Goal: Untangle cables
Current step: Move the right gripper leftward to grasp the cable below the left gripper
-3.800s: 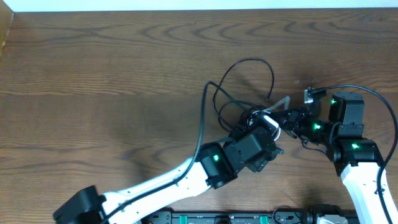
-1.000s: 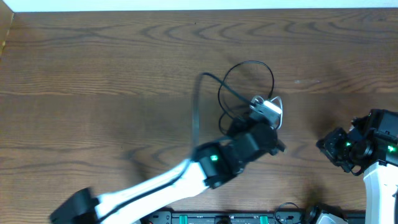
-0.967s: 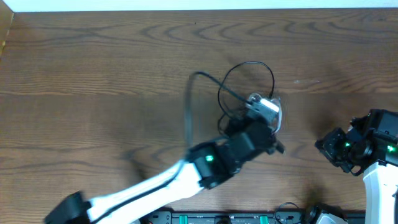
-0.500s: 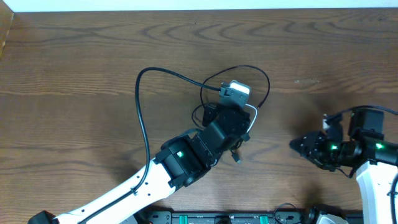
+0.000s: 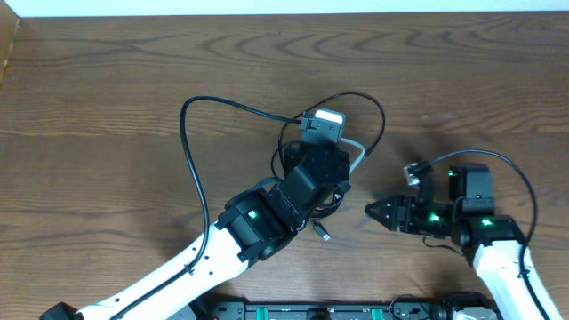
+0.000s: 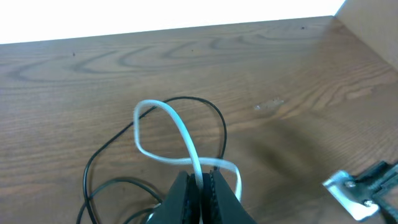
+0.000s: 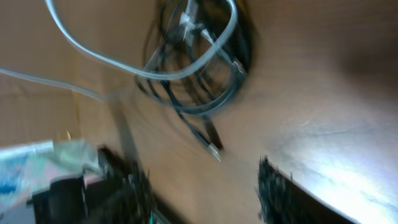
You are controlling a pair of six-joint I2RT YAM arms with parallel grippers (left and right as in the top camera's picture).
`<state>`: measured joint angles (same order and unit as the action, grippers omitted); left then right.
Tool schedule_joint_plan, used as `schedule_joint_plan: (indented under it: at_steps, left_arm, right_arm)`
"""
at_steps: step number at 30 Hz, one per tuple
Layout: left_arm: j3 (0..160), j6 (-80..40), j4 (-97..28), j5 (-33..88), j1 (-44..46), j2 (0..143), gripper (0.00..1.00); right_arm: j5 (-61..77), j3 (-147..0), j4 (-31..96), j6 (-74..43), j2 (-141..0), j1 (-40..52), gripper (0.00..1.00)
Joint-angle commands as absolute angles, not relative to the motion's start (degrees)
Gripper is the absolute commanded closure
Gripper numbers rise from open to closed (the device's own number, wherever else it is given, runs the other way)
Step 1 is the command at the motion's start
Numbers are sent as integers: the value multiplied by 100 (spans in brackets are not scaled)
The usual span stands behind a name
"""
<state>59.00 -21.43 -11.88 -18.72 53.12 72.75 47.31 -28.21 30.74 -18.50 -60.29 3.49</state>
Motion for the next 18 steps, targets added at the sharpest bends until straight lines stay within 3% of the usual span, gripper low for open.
schedule_joint_plan:
  at_steps: [1, 11, 18]
  left_arm:
    - [5898, -2307, -1197, -1846, 5299, 7234, 92]
    - [5900, -2307, -1153, -1848, 5299, 7148, 93]
    - [5900, -2307, -1199, -1846, 5299, 7011, 92]
  right_arm:
    - [5000, -2587, 2191, -2569, -6001, 768, 45]
    - [2891, -2504, 510, -3684, -6110, 2200, 40]
    - [1459, -2504, 193, -4010, -6563, 2672, 39]
